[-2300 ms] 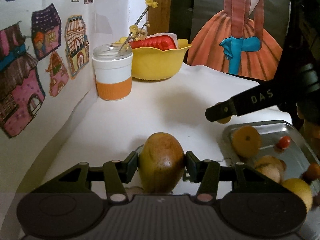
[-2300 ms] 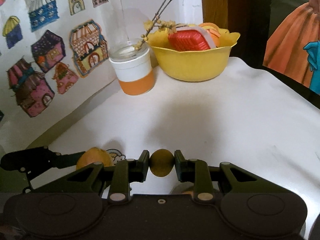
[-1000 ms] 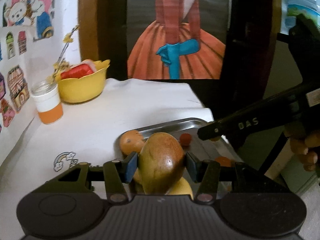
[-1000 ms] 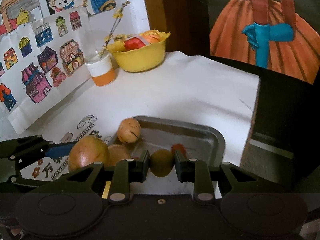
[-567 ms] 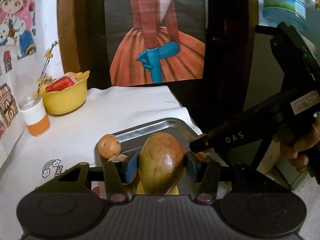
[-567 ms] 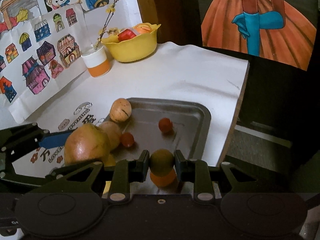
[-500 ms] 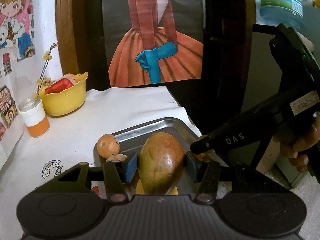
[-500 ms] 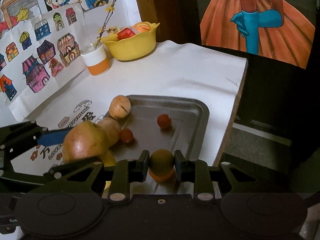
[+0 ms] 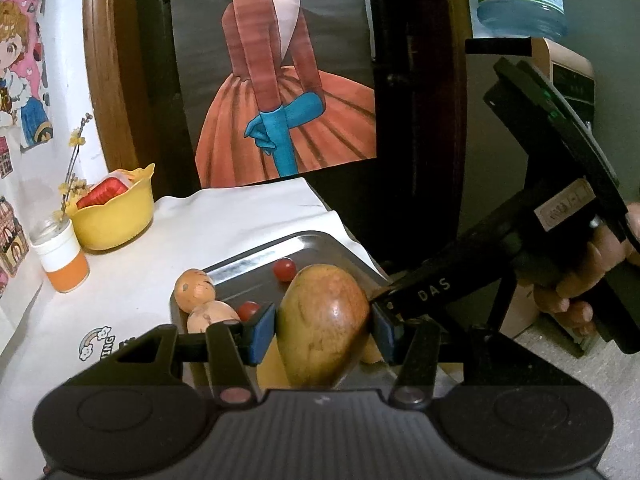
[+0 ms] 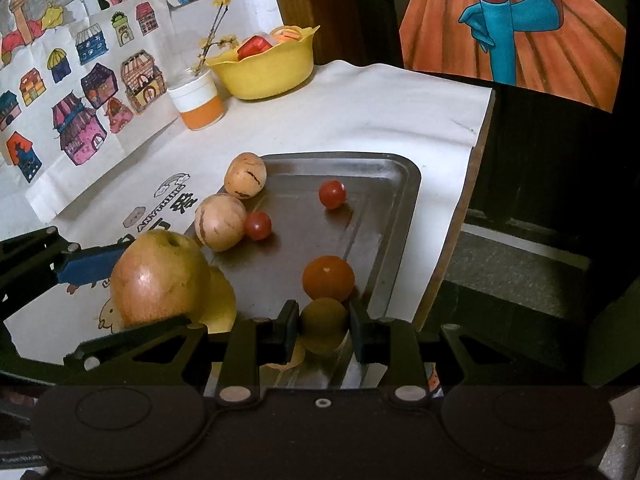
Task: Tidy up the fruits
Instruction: 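Carry the pear in the left tool over the tray while the right tool carries the small brown fruit, then lower and release the small brown fruit from the right tool while the left tool lowers the pear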
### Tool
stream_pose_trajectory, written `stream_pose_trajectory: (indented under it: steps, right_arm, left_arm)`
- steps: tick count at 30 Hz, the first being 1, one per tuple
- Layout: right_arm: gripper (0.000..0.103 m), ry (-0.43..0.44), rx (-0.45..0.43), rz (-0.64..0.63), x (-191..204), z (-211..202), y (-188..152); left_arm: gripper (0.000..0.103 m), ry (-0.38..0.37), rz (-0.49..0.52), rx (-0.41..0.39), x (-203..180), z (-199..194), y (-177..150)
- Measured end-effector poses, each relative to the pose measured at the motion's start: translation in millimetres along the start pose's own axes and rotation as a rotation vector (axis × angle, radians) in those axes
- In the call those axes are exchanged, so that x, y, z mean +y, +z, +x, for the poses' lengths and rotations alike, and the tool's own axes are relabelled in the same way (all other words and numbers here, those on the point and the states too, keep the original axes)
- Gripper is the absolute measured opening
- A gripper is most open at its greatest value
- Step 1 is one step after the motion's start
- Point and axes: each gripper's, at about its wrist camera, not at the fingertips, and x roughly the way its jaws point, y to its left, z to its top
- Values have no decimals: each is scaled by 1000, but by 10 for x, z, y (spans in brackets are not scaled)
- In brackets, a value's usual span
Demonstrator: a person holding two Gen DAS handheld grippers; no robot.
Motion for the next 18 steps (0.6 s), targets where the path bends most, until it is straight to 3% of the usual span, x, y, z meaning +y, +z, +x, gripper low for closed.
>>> stream_pose_trajectory:
  steps: [12, 18]
  right_arm:
    - [29, 20, -12, 16, 1, -71, -105]
    - [29, 30, -12, 14, 36, -131, -204]
  left_arm:
    - [56, -21, 2, 3, -106, -99, -95]
    - [56, -36, -14, 43, -129, -87, -181]
